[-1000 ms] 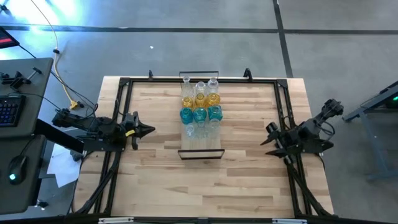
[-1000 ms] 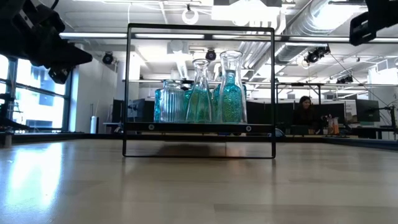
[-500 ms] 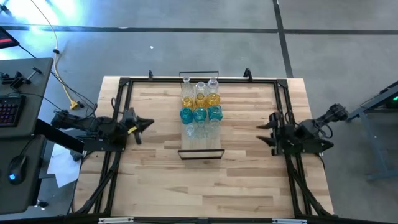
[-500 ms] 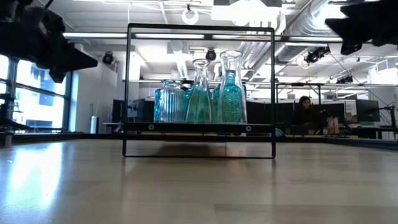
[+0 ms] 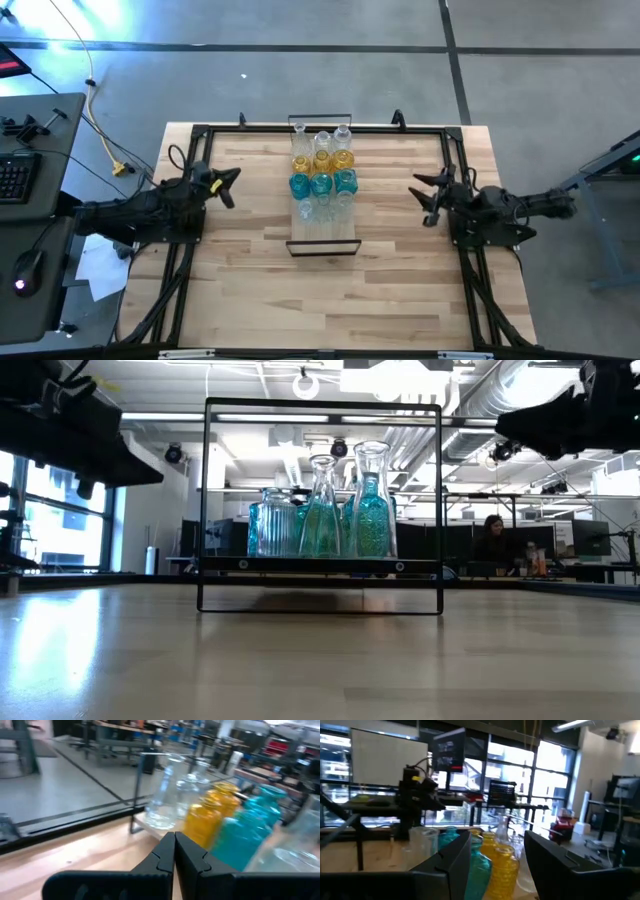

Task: Sort vases onto shelf
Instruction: Return to Home Position

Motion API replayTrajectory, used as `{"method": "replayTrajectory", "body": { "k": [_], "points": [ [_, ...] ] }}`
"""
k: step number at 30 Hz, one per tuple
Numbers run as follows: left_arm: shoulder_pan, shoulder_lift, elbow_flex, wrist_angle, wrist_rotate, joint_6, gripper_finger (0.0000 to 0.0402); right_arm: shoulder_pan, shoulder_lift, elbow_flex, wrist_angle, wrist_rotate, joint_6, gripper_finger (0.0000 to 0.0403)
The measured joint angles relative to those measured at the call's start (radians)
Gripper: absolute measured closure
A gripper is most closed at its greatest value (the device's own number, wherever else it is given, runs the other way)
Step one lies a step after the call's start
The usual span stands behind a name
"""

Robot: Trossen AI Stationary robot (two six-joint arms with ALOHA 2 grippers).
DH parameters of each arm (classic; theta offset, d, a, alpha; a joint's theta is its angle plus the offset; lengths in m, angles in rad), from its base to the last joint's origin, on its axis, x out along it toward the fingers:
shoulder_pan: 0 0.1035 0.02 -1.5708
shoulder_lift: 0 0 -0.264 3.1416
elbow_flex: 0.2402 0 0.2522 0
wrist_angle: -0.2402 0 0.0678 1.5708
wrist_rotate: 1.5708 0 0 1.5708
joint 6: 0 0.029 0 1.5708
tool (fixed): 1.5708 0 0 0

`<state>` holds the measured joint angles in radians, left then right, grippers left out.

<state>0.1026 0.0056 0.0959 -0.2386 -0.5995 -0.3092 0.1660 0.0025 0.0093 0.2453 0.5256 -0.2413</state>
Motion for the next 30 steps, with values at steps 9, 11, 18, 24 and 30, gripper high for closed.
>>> {"method": "replayTrajectory", "body": {
  "k": [9,11,18,24,30],
  "points": [
    [0.077,0.015,0.000,0.000,0.014,-0.002,0.0401,-0.088,0.000,0.000,-0.084,-0.072,0.132,0.0233],
    [0.077,0.015,0.000,0.000,0.014,-0.002,0.0401,-0.088,0.000,0.000,-0.075,-0.073,0.156,0.0233],
    [0.077,0.015,0.000,0.000,0.014,-0.002,0.0401,-0.088,0.003,0.001,-0.069,-0.058,0.192,0.0233],
    [0.077,0.015,0.000,0.001,0.014,-0.002,0.0401,-0.088,0.003,0.001,-0.088,-0.058,0.190,0.0233],
    [0.076,0.015,0.000,0.001,0.013,-0.002,0.0401,-0.087,0.003,0.002,-0.090,-0.058,0.190,0.0233]
  ]
}}
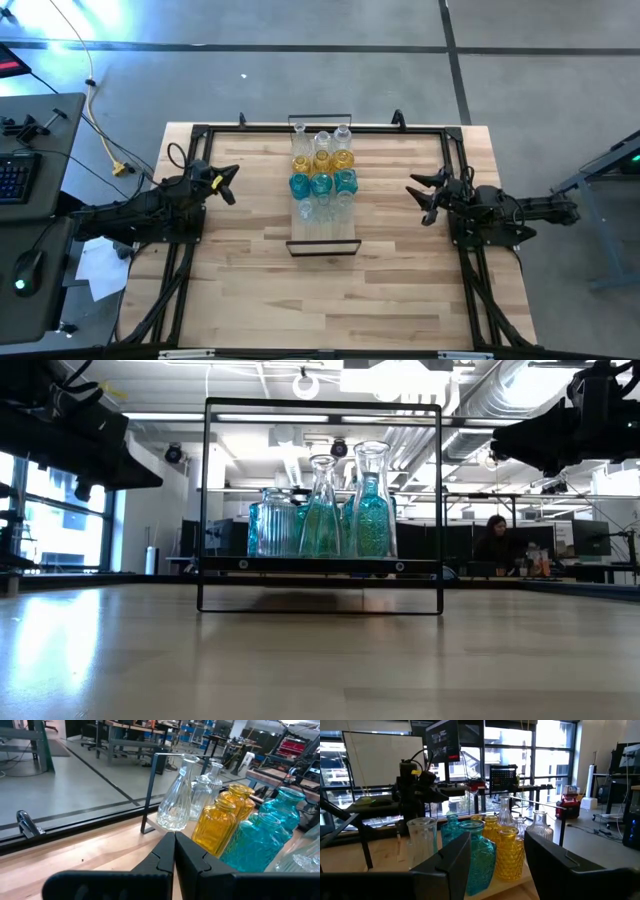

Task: Sort vases onto shelf
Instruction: Return to Home Position

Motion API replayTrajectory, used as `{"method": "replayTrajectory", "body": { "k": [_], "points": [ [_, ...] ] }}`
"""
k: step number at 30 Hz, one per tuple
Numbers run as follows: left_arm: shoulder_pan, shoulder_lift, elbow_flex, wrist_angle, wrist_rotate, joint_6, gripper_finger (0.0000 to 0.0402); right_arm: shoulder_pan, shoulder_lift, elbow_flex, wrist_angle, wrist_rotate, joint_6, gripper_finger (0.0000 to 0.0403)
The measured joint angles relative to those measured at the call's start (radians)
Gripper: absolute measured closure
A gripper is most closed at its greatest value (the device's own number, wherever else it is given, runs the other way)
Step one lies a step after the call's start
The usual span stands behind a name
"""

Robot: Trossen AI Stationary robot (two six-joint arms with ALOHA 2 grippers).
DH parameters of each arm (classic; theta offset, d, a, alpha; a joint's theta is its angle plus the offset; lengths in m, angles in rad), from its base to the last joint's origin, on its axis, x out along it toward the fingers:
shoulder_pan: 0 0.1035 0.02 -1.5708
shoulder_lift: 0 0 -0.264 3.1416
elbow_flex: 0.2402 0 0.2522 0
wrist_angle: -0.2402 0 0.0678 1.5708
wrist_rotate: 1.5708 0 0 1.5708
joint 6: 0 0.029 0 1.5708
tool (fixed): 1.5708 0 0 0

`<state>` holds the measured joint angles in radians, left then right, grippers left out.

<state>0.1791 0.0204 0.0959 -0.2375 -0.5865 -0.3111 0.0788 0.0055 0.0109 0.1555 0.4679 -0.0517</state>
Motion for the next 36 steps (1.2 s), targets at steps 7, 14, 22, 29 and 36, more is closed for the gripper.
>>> {"method": "replayTrajectory", "body": {
  "k": [7,14,22,29,36],
  "points": [
    [-0.005,-0.016,0.000,0.002,0.000,0.000,0.0401,0.000,-0.005,0.000,-0.003,0.000,0.000,0.0233],
    [-0.022,-0.017,0.000,0.003,0.001,0.000,0.0401,0.000,-0.005,-0.001,-0.025,0.000,0.000,0.0233],
    [-0.069,-0.017,0.000,0.003,0.000,0.000,0.0401,0.000,-0.005,-0.001,-0.025,0.000,0.000,0.0233],
    [-0.071,-0.017,0.000,0.003,0.000,0.000,0.0401,0.000,0.000,-0.002,-0.025,0.000,0.000,0.0233],
    [-0.071,-0.017,0.000,0.002,0.000,0.000,0.0401,0.000,0.000,-0.002,-0.025,0.000,0.000,0.0233]
  ]
}}
